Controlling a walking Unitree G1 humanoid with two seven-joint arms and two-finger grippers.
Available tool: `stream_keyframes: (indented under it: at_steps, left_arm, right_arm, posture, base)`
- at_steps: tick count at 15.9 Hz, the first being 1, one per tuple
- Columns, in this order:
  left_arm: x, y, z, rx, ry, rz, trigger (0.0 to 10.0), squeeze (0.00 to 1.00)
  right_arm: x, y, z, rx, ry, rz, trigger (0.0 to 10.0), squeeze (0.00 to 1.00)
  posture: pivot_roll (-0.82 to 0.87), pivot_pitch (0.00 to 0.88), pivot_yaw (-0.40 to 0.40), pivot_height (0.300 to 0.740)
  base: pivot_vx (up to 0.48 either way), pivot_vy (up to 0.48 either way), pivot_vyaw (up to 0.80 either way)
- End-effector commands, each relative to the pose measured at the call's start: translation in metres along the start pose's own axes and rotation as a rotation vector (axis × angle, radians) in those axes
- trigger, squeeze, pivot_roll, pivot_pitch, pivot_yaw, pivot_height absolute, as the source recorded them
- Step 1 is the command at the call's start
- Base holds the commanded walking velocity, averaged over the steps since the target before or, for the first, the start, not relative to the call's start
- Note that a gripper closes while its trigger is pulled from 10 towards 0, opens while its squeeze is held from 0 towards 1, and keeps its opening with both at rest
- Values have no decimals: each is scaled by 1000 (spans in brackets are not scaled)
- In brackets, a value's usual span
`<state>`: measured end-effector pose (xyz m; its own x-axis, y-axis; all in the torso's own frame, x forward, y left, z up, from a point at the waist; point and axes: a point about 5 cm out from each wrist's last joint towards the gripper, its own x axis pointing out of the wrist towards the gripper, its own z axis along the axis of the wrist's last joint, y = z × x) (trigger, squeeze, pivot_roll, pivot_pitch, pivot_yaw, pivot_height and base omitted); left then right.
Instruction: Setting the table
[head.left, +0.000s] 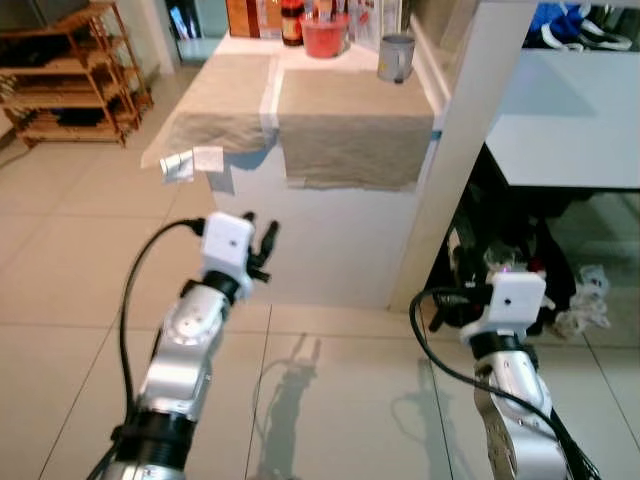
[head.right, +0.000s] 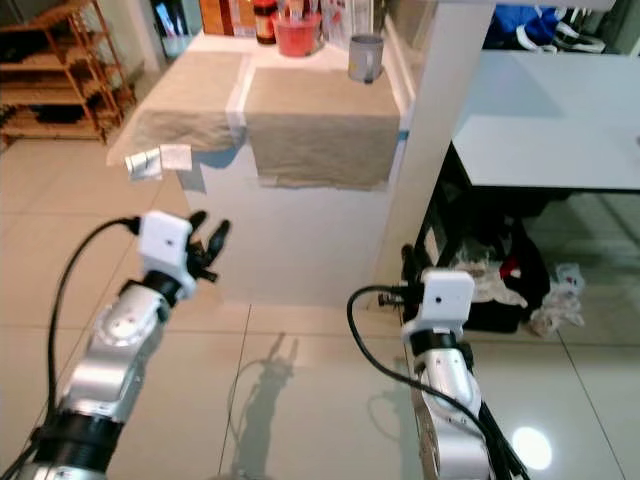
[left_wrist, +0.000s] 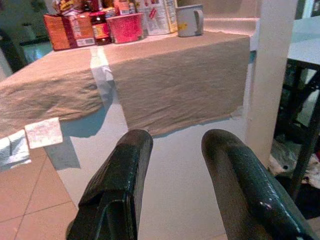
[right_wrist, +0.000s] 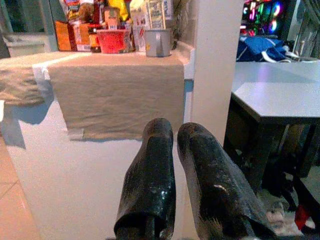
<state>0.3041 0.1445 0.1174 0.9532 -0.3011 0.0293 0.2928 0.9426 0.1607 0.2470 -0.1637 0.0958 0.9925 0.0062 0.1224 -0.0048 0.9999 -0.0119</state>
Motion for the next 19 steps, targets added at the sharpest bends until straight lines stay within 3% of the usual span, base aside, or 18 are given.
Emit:
stream_keyframes:
  at_steps: [1, 6, 11, 12, 19]
  left_arm:
    - [2, -2, -1, 14, 1, -2, 10000, 0]
    - [6, -7, -2, 13, 6, -11, 10000, 0]
    - [7, -8, -1, -1, -9, 7, 10000, 0]
    - [7, -9, 0, 0, -18, 13, 10000, 0]
    - [10, -14, 0, 29, -25, -5, 10000, 0]
  right_arm:
    - [0, -2, -3, -10, 19, 7, 10000, 1000]
    - [0, -4, -4, -49, 11, 2, 10000, 1000]
    - [0, -4, -3, -58, 6, 11, 10000, 1000]
    - [1, -3, -3, -60, 4, 24, 10000, 0]
    - [7, -8, -3, -116, 6, 11, 10000, 0]
  posture:
    - [-23, 0, 28, 740]
    - [-20, 0, 22, 740]
    - [-19, 0, 21, 740]
    - [-17, 0, 16, 740]
    - [-17, 0, 12, 740]
  base:
    - [0, 0, 0]
    - [0, 0, 0]
    - [378, 293, 0]
    - [375, 296, 0]
    - [364, 313, 0]
